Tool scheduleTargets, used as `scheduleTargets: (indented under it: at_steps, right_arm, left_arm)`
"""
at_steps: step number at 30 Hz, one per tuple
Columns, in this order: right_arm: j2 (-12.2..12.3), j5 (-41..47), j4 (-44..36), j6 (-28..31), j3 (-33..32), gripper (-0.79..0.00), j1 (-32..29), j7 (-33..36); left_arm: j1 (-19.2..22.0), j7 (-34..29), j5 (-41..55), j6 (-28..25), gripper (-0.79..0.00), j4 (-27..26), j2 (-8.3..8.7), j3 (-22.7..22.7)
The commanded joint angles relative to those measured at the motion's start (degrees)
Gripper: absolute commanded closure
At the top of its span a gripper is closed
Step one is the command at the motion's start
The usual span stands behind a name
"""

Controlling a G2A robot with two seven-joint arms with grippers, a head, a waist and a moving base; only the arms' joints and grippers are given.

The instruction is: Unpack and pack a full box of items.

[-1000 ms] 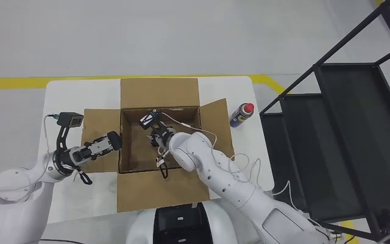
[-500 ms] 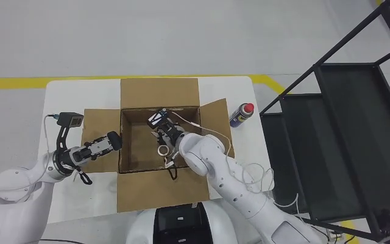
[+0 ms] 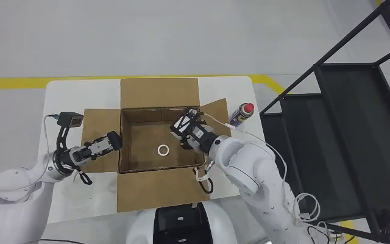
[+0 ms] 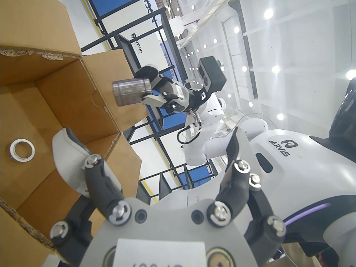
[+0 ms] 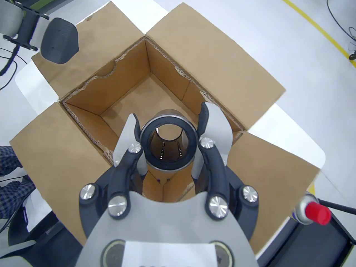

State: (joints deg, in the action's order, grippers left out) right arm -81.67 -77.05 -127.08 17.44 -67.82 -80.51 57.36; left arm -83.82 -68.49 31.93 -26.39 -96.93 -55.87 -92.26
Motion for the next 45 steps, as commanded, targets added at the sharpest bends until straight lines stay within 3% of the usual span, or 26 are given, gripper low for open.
scheduleTargets:
  at_steps: [1, 6, 18, 24, 30, 45]
  right_arm:
    - [0.47, 1.42, -2.85, 0.92, -3.34, 0.0, -1.98, 1.14]
    - [1.45, 8.42, -7.41, 2.7, -11.78, 0.0, -6.7, 1.96]
    - [3.52, 19.17, -7.57, 6.69, -35.15, 0.0, -15.25, -1.66]
    - [4.17, 23.17, -7.57, 7.32, -43.4, 0.0, -20.67, -2.14]
    - [4.36, 22.21, -6.13, 4.98, -42.69, 0.0, -25.61, -2.47]
    - [4.42, 7.85, 11.82, 1.53, -28.21, 0.0, -24.78, -19.8]
  left_arm:
    - [0.0, 0.0, 0.0, 0.0, -0.785, 0.0, 0.0, 0.0]
    - [0.0, 0.0, 0.0, 0.0, -0.785, 0.0, 0.0, 0.0]
    - [0.0, 0.0, 0.0, 0.0, -0.785, 0.0, 0.0, 0.0]
    - [0.0, 0.0, 0.0, 0.0, -0.785, 0.0, 0.0, 0.0]
    - [0.0, 0.0, 0.0, 0.0, -0.785, 0.0, 0.0, 0.0]
    - [0.0, 0.0, 0.0, 0.0, -0.785, 0.0, 0.0, 0.0]
